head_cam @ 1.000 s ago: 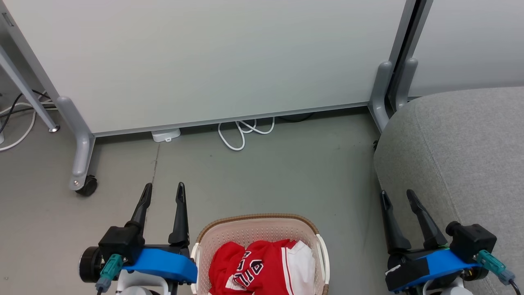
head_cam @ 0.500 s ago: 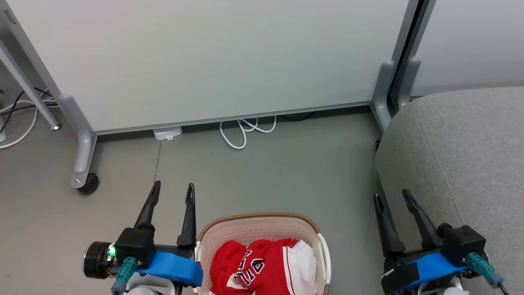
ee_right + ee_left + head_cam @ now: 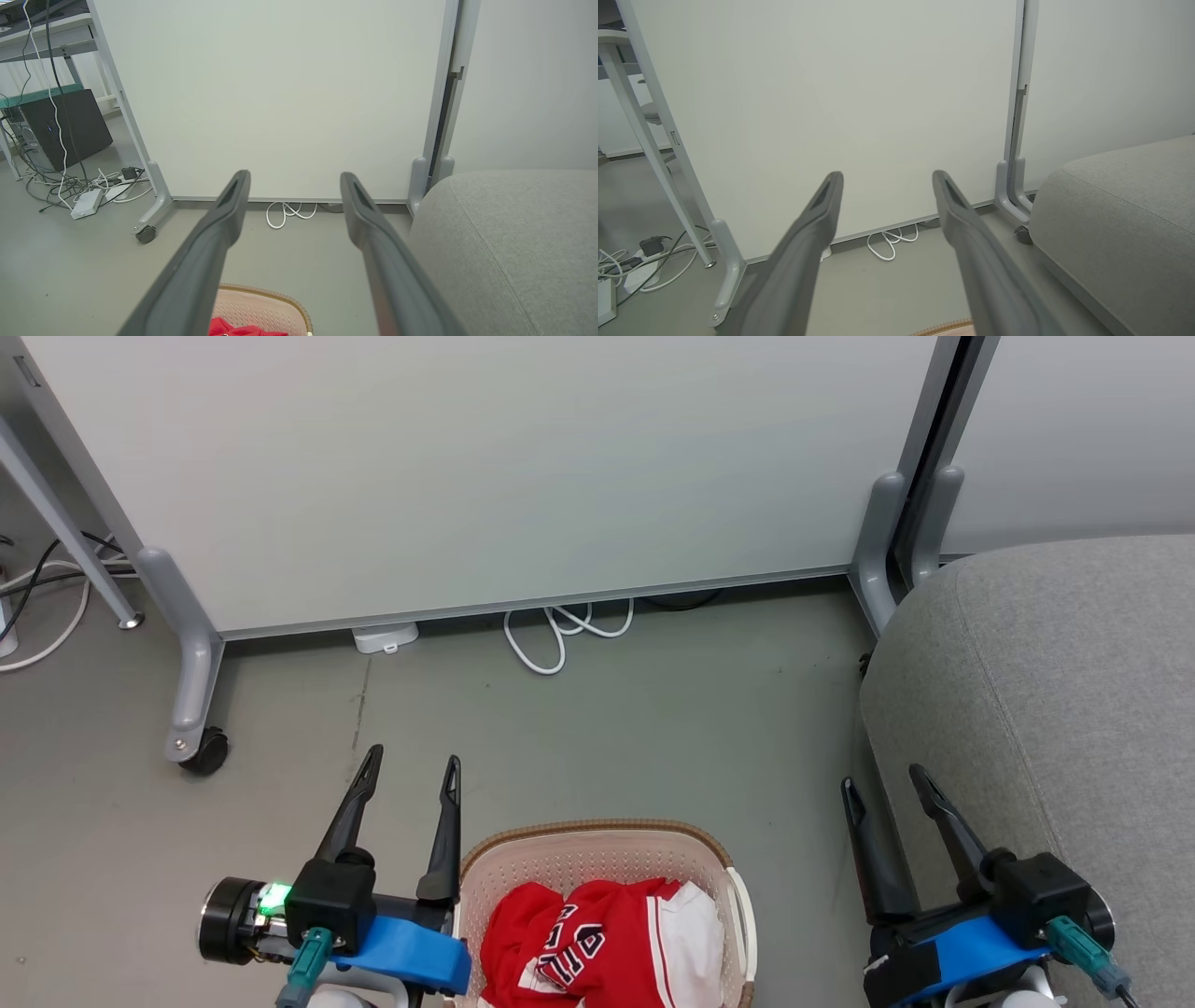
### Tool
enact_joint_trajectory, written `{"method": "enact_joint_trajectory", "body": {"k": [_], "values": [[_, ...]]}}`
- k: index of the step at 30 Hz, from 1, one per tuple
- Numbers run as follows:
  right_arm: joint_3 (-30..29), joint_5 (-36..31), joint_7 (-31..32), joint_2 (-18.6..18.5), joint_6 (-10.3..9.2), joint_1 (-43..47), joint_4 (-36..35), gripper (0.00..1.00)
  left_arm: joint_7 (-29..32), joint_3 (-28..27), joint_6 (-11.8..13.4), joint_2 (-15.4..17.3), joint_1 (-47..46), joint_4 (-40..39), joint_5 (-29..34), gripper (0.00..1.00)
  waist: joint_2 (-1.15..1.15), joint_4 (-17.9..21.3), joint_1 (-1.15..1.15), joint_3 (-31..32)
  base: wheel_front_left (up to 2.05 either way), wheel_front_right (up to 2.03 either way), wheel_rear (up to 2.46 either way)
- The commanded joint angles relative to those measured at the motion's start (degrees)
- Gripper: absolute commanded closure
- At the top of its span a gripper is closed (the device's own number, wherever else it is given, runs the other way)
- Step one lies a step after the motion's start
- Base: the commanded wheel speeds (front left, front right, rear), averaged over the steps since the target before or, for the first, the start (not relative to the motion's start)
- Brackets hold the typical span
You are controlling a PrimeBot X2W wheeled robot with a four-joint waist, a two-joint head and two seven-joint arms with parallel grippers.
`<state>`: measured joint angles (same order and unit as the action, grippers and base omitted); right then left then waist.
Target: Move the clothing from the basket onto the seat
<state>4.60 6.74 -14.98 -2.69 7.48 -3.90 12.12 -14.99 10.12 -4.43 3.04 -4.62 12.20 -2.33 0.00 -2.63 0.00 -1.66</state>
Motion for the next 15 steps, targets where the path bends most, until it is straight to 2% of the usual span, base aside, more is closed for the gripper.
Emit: {"method": "enact_joint_trajectory", "body": {"k": [1, 15], "values": [[0.0, 0.1, -0.3, -0.4, 0.03, 0.0, -0.1, 0.0, -0.3, 0.0, -0.1, -0.1, -0.6, 0.0, 0.3, 0.0, 0.0, 0.0, 0.0, 0.0, 0.0, 0.0, 0.0], [0.0, 0.5, -0.3, -0.3, 0.03, -0.1, -0.2, 0.0, -0.3, -0.3, -0.4, -0.2, -0.7, 0.3, 0.1, 0.0, 0.0, 0.1, 0.0, -0.4, 0.0, 0.0, 0.0]]}}
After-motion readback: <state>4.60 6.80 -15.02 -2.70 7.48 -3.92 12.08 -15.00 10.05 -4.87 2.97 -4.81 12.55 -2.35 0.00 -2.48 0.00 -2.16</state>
